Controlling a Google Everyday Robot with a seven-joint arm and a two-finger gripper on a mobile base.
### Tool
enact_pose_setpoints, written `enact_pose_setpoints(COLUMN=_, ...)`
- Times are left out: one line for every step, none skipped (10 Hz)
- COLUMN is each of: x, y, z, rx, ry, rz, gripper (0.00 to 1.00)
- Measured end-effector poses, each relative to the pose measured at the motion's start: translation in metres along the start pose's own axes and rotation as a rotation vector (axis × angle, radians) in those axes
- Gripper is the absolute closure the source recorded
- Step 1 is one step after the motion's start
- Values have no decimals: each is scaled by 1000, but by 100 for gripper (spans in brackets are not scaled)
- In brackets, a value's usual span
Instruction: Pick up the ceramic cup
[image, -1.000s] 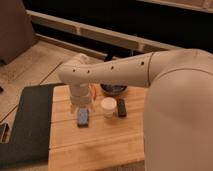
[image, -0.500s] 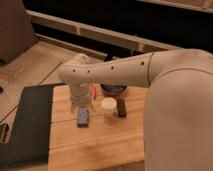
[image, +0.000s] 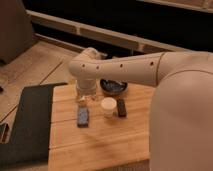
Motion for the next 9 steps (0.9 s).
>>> enact_pose_setpoints(x=-6, y=-9, z=-1, rx=-7, ry=-18, rz=-3, gripper=35)
enact_pose_setpoints(x=-9, y=-14, z=-2, rx=-7, ry=-27, rz=-5, gripper=35)
enact_pose_setpoints(x=-9, y=-10, z=-2, rx=-10, ry=-26, rz=-9, gripper=35)
enact_pose_setpoints(x=-8, y=-9, z=-2, rx=-12, ry=-23, rz=-9, gripper=35)
enact_pose_setpoints(x=-8, y=-11, z=-1, rx=-9, ry=-24, rz=-9, gripper=35)
enact_pose_setpoints(x=-4, y=-18, z=10, rx=3, ry=-1, rz=-1, gripper=35)
enact_pose_setpoints(x=-1, y=-28, z=17, rx=10, ry=14, rz=12, gripper=35)
enact_pose_setpoints(x=3, y=-43, z=26, rx=22, ry=29, rz=32, gripper=35)
enact_pose_setpoints(x=5, y=-57, z=34, rx=33, ry=43, rz=56, gripper=35)
